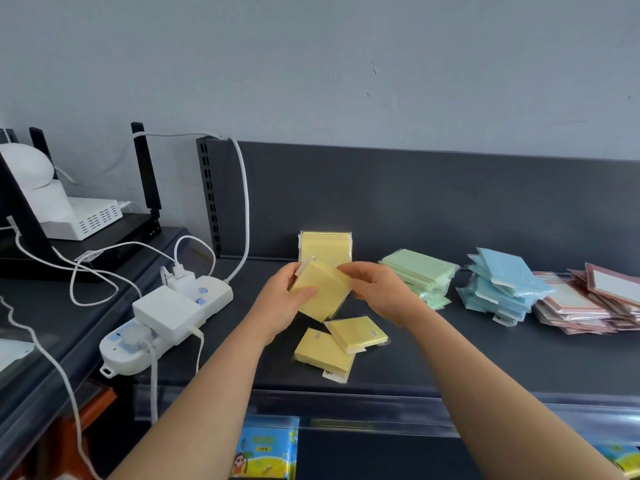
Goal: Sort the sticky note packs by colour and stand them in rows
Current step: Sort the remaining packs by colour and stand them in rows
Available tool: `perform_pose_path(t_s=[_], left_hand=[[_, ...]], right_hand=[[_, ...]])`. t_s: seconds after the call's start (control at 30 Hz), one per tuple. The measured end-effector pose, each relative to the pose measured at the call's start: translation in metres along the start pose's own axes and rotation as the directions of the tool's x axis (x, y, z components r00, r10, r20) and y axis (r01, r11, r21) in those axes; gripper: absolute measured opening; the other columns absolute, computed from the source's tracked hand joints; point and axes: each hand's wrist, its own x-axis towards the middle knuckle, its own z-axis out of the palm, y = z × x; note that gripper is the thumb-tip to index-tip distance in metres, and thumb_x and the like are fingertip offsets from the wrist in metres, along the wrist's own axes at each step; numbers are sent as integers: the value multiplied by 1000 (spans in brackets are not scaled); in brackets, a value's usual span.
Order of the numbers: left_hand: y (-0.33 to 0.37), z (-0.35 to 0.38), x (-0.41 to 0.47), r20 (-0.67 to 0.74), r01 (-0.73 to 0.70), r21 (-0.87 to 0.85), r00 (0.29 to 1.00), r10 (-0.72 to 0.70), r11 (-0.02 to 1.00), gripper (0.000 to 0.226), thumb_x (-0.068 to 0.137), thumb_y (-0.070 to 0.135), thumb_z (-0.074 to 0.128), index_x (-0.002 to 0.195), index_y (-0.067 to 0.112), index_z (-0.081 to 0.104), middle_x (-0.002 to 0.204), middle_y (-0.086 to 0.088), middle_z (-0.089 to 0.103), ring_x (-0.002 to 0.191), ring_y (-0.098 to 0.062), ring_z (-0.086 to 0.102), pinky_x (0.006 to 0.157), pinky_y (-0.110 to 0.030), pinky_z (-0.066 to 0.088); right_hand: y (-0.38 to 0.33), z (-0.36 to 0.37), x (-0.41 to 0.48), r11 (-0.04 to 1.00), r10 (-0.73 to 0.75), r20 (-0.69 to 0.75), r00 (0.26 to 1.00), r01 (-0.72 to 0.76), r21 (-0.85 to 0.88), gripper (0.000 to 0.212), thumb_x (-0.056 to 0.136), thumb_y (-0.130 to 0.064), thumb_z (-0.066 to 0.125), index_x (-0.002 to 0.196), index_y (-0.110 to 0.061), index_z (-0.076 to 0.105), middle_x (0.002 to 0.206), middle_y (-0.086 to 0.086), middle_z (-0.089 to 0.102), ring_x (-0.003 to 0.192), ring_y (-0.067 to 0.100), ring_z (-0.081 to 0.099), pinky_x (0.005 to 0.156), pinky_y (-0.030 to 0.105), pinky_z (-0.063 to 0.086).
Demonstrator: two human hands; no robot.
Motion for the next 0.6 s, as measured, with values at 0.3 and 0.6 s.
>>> perform_pose_path(t_s=[0.3,0.6], left_hand=[[-16,-1,3,-183,52,-76,981,-65,996,28,97,24,55,122,31,43,116,9,57,105,-11,56,96,-42,49],[-25,6,0,-187,136,-148,969,-163,980,29,99,25,52,123,29,37,118,6,55,108,-14,53,92,-34,44]], right_hand=[[21,-26,-28,972,134,369,920,-50,-229,68,82,-17,72,142,-31,43,142,-15,46,132,4,40,110,26,30],[24,-29,-43,881,229,306,924,-63,-468,61,73,-33,81,128,-27,56,122,-13,55,114,11,51,93,25,40]])
